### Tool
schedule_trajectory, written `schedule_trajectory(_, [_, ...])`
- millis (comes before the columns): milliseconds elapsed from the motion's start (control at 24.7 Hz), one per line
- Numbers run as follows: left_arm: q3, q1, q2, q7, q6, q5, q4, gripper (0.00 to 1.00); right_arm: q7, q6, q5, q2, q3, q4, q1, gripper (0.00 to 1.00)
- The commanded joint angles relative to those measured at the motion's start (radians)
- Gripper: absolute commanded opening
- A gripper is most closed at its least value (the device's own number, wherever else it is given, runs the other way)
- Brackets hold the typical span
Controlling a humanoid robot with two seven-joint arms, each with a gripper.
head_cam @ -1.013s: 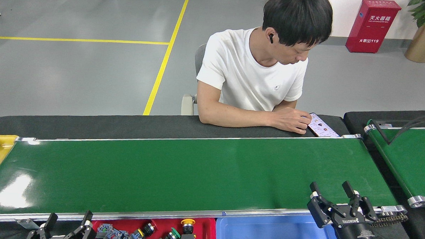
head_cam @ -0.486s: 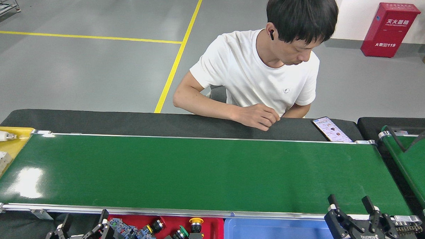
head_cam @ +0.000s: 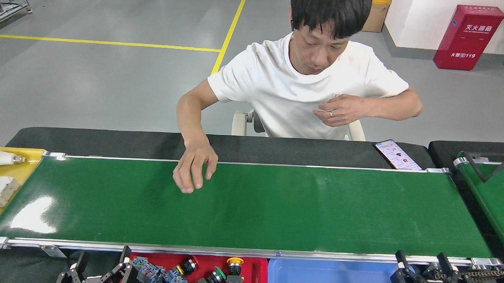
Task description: Pick switch part from conveyor to tray
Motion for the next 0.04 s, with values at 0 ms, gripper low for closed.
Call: schedule_trajectory(0, [-0.004,-0.004,0.014,0.035,-0.010,-0.003,-0.013,1.00,-0.008,-0.004,0.003,-0.007,-0.009,-0.015,-0.003,0.99])
